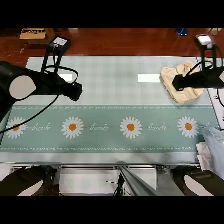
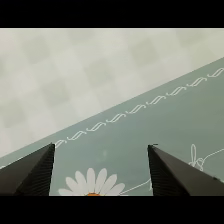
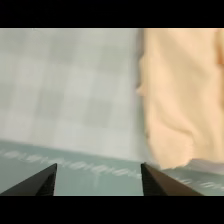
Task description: Fold the shirts.
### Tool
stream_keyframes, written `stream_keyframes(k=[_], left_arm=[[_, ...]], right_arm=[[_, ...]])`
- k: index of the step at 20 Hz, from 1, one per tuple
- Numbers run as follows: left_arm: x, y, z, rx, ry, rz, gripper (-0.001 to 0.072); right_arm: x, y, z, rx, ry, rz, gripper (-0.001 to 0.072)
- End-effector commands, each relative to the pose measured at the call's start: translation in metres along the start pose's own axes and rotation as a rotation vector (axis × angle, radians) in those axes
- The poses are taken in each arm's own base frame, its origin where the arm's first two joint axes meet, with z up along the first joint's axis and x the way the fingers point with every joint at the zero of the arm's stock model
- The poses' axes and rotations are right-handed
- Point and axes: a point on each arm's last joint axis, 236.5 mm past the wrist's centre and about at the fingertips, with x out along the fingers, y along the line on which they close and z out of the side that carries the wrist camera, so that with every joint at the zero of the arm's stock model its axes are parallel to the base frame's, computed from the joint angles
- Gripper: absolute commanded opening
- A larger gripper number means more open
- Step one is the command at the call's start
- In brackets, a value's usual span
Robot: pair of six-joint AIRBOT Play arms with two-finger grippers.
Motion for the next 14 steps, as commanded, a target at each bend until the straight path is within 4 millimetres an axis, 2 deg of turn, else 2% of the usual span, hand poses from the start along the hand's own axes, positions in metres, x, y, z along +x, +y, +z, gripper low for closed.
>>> stream_keyframes(k=[1, 3, 5, 7, 11, 14], left_arm=[[0.0, -0.002, 0.006, -0.004, -0.025, -0.007, 0.0717], [0.0, -0.002, 0.006, -0.005, -0.026, -0.008, 0.0717], [0.0, -0.002, 0.01, -0.005, -0.04, -0.008, 0.0717], [0.0, -0.002, 0.01, -0.005, -0.043, -0.009, 0.0717], [-0.001, -0.002, 0.01, -0.005, -0.043, -0.009, 0.0717], [-0.001, -0.001, 0.01, -0.003, -0.044, -0.005, 0.0717]], right_arm=[[-0.01, -0.079, 0.067, 0.105, -0.299, -0.259, 0.0578], [0.006, -0.115, 0.065, 0.21, -0.301, -0.305, 0.0578], [0.037, -0.144, 0.047, 0.294, -0.236, -0.328, 0.0578], [0.069, -0.161, 0.028, 0.362, -0.18, -0.323, 0.058], [0.126, -0.171, -0.01, 0.485, -0.067, -0.284, 0.0581], [0.161, -0.16, -0.029, 0.539, -0.009, -0.235, 0.0585]])
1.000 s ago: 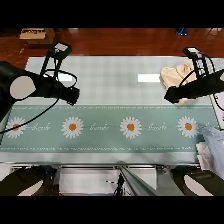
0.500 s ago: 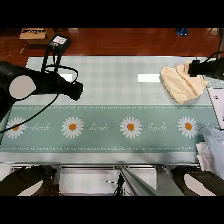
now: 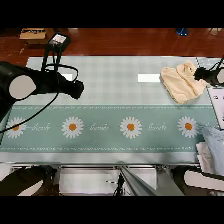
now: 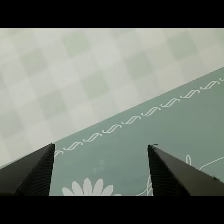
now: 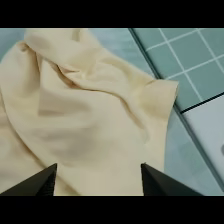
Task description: Fold the shirts.
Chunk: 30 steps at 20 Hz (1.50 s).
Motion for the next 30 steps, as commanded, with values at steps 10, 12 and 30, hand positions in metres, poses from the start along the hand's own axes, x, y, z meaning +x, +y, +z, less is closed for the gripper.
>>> stream_keyframes(k=[10, 12, 30], left_arm=[[-0.001, 0.001, 0.001, 0.003, -0.005, 0.003, 0.0716], [-0.001, 0.001, 0.002, 0.003, -0.007, 0.003, 0.0716], [-0.173, 0.017, 0.045, -0.038, -0.11, 0.031, 0.0715]], right_arm=[[0.072, 0.016, -0.082, 0.018, 0.236, 0.062, 0.0025], [0.056, 0.02, -0.064, -0.022, 0.192, 0.087, 0.0024], [-0.494, 0.128, 0.07, -0.066, -0.553, 1.002, 0.0023]])
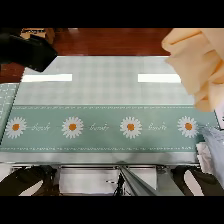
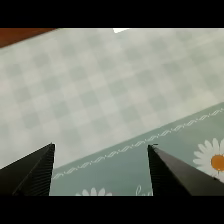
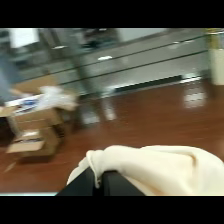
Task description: Fold the shirts.
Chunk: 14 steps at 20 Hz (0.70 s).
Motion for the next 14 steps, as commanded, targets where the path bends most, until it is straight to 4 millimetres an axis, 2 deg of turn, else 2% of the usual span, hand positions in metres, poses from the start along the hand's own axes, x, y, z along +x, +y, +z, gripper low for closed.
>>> stream_keyframes(k=[1, 3, 4, 5, 6, 7, 10, 14], left_arm=[[-0.01, 0.005, -0.032, -0.002, 0.132, 0.02, 0.0715], [-0.009, 0.006, -0.041, -0.001, 0.169, 0.021, 0.0714], [-0.009, 0.004, -0.042, -0.005, 0.174, 0.017, 0.0703], [-0.009, 0.003, -0.042, -0.005, 0.174, 0.011, 0.066], [-0.009, 0.002, -0.042, -0.005, 0.175, 0.005, 0.0587], [-0.009, 0.002, -0.043, -0.005, 0.176, 0.005, 0.0582], [-0.011, 0.002, -0.05, -0.005, 0.206, 0.007, 0.0583], [-0.011, 0.001, -0.062, -0.005, 0.258, 0.002, 0.0584]], right_arm=[[-0.027, 0.063, -0.026, 0.058, 0.128, 0.212, 0.0023], [-0.018, 0.062, -0.056, 0.078, 0.261, 0.237, 0.0022], [-0.013, 0.071, -0.074, 0.086, 0.334, 0.281, 0.0022], [-0.008, 0.085, -0.09, 0.082, 0.396, 0.333, 0.0022], [-0.001, 0.099, -0.11, 0.046, 0.46, 0.372, 0.0022], [0.008, 0.108, -0.133, -0.006, 0.522, 0.381, 0.0022], [0.042, 0.135, -0.222, -0.214, 0.725, 0.353, 0.0022], [0.071, 0.188, -0.358, -0.432, 0.937, 0.426, 0.0024]])
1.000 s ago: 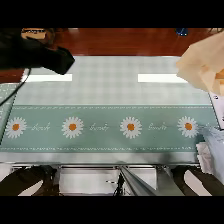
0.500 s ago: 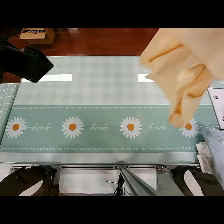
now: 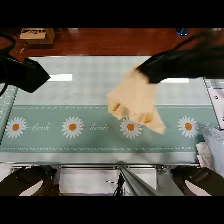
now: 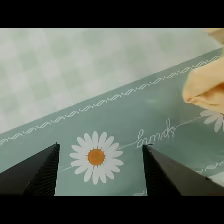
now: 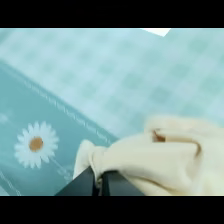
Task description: Fold the shirts.
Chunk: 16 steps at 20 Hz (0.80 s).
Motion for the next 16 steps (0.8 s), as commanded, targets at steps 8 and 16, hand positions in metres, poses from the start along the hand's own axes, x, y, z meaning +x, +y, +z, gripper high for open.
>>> stream_keyframes(k=[8, 16], left_arm=[[0.093, -0.007, -0.086, 0.028, 0.32, -0.001, 0.0681], [0.18, -0.051, -0.149, -0.13, 0.402, -0.226, 0.0719]], right_arm=[[0.08, -0.05, -0.048, -0.21, 0.245, -0.252, 0.0446], [-0.086, -0.242, -0.064, 0.241, 0.169, -0.581, 0.0485]])
